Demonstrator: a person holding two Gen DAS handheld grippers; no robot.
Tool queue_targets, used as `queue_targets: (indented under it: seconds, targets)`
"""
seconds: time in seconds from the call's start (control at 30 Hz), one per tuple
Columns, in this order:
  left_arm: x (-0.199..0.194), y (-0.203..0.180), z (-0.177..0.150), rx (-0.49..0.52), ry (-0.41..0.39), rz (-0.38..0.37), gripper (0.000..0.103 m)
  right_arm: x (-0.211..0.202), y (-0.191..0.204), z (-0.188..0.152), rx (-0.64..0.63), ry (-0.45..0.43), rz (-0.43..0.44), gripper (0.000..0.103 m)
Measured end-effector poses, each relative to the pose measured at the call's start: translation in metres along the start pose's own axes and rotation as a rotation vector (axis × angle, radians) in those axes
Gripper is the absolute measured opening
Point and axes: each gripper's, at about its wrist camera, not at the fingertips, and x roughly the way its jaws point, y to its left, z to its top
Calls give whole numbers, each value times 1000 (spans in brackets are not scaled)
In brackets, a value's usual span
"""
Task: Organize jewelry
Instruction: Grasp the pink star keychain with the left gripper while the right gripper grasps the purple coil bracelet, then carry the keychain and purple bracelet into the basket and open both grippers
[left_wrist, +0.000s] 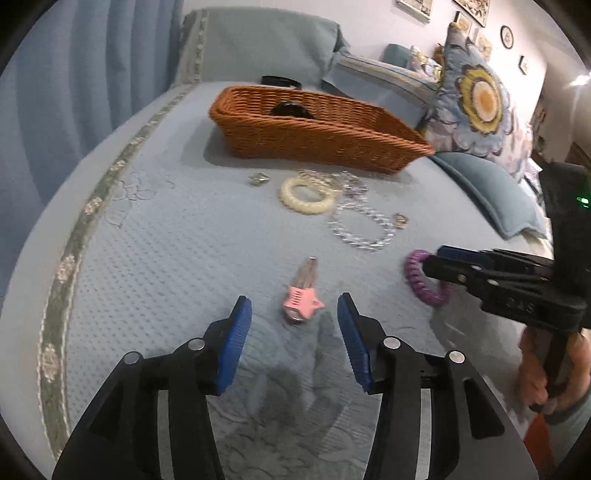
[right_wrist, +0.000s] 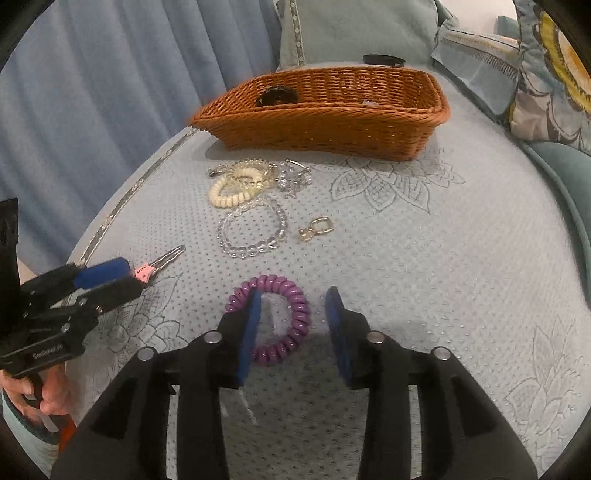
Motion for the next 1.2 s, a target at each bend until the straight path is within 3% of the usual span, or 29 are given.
queue_targets:
  seconds: [0.13, 0.23, 0.27, 0.3, 0.6, 0.87, 1.03, 1.2]
  targets:
    - [10, -4, 4, 27, -4, 19, 47, 4, 19, -3, -85, -12, -99, 31]
    - [13, -13, 4, 63, -10, 27, 45, 4, 28, -5, -122, -16, -88, 11]
    - [14, -16, 3, 84, -8, 34, 24, 3, 30, -5, -127, -16, -86, 10]
    - [15, -19, 2, 94, -7, 40, 21, 3, 31, -6, -132, -20, -92, 10]
    - [-2, -23, 6, 81, -91, 13, 21, -7, 32, 7, -97, -89, -28, 9]
    - [-21, -24, 20, 57, -181, -1, 21, -21, 24, 21, -63, -161, -33, 9]
    - [-33, -20, 51, 66, -228, -16, 21, -36, -3, 49, 10, -226, -53, 9]
    - [-28, -13, 109, 54, -297, -52, 21, -42, -35, 101, 80, -287, -68, 9]
